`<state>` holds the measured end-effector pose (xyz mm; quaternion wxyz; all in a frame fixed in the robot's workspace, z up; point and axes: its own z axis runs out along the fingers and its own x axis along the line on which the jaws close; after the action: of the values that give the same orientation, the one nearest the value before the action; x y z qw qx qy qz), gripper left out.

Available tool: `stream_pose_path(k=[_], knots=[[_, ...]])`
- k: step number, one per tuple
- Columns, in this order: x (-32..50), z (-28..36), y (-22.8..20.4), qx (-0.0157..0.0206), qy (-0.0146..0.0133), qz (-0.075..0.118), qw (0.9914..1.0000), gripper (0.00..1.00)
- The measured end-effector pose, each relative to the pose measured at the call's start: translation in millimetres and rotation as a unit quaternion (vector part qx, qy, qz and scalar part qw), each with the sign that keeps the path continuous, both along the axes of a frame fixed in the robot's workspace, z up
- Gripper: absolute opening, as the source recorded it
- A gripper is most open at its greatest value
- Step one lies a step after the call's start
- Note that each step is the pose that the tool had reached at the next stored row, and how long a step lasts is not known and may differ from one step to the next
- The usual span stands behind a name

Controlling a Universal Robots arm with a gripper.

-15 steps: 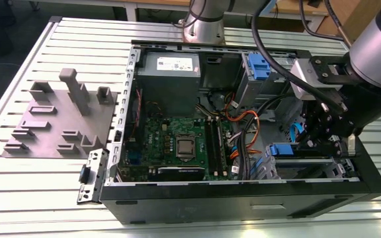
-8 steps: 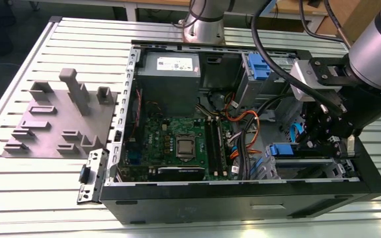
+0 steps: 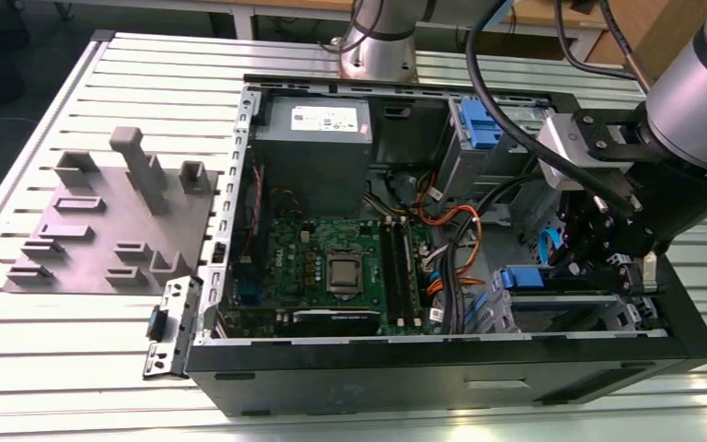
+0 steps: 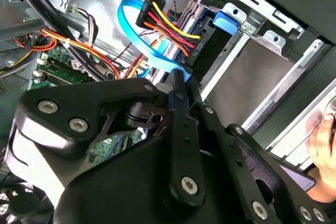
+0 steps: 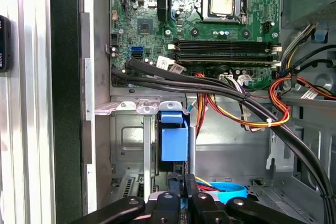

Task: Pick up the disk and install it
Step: 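Insert the second disk wire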

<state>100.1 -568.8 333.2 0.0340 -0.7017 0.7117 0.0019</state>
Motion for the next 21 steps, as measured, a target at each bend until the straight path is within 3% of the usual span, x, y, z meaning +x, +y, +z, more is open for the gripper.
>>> stream_pose_path(k=[7,17,21], knots=[[0.1,-0.6,0.0,0.0010,0.0000,0.000,1.00000,0.16],[0.2,3.5,0.0,0.0013,0.0000,0.000,1.00000,0.16],[0.2,3.6,-0.2,0.0077,-0.0001,-0.001,0.99997,0.16]])
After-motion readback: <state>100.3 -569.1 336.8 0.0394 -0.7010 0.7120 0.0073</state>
